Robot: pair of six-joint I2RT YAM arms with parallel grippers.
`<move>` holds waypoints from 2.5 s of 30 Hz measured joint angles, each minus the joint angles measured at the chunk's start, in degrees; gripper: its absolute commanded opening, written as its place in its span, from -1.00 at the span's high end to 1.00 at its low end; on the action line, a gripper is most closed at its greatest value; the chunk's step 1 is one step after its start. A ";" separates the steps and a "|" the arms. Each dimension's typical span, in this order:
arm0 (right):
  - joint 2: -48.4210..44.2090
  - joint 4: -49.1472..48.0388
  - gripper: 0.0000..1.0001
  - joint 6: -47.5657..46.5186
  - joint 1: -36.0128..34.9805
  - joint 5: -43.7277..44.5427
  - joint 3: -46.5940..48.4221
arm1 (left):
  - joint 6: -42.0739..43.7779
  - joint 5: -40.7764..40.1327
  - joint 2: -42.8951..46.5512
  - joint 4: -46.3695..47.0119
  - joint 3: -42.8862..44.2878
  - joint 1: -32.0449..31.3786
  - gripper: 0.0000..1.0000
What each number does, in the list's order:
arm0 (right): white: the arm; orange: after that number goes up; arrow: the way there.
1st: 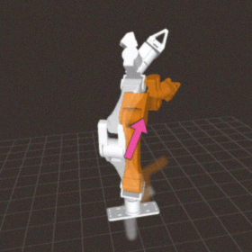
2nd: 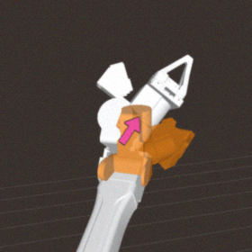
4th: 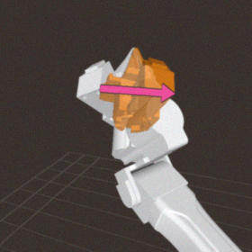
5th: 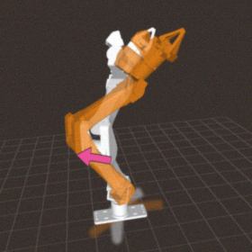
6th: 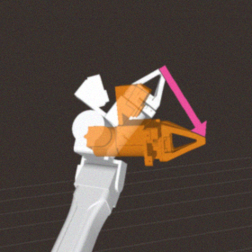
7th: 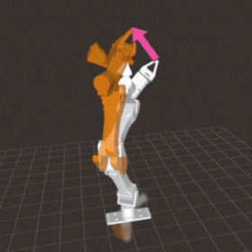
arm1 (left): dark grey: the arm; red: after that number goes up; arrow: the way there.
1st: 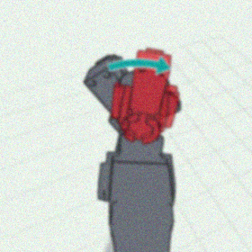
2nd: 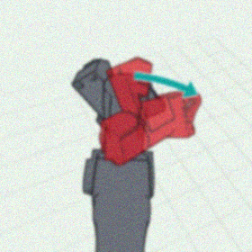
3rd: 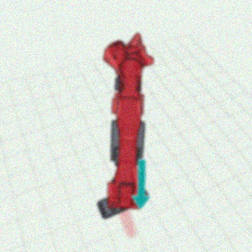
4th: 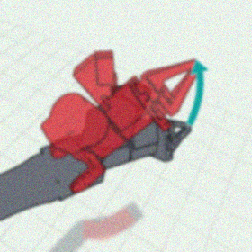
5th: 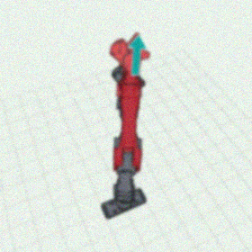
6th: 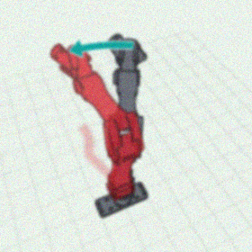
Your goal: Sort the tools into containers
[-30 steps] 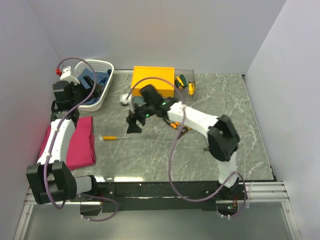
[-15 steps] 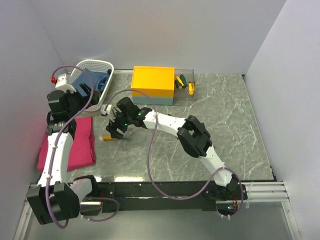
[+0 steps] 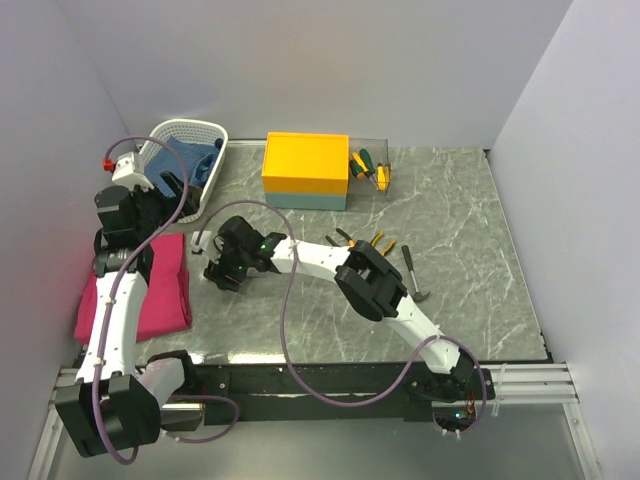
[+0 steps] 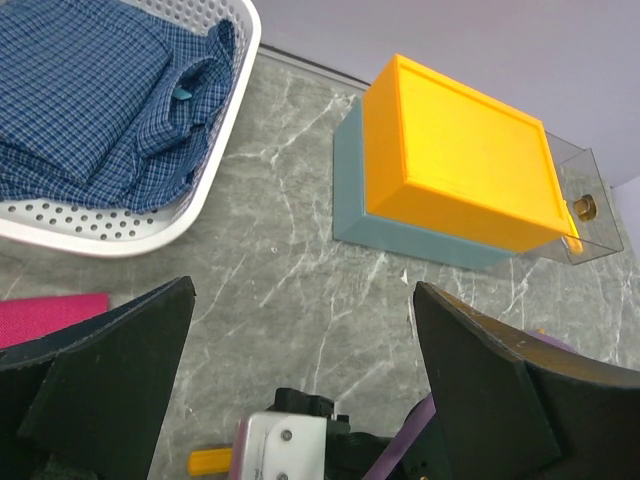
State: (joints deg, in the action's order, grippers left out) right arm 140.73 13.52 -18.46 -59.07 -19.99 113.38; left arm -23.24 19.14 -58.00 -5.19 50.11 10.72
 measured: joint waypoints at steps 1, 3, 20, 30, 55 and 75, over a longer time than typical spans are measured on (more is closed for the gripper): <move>0.00 0.07 -0.21 0.09 0.04 0.07 0.00 | 0.00 0.00 0.02 0.00 -0.24 -0.04 -0.94; 0.02 -0.07 0.02 0.66 0.11 0.48 0.00 | 0.00 0.02 0.02 -0.04 -0.66 -0.04 -0.95; -10.08 11.82 1.00 4.33 11.17 -9.57 -2.10 | -0.63 -2.16 -8.24 3.74 2.91 -0.57 -0.89; -36.65 2.82 1.00 18.84 33.99 -12.35 -6.21 | -1.27 -2.40 -22.47 7.91 14.56 -9.44 -0.85; -17.55 5.31 -0.15 19.63 47.45 -2.49 -1.01 | 4.00 -2.99 -37.27 2.97 22.40 -14.58 -0.88; -18.23 2.93 1.00 14.03 55.43 11.61 -0.26 | 8.04 0.44 -57.92 5.44 40.00 -11.78 0.98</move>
State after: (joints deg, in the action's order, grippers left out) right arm 122.50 16.45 -4.43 -3.64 -8.38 113.12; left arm -15.20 19.57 -115.92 0.25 90.11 -1.06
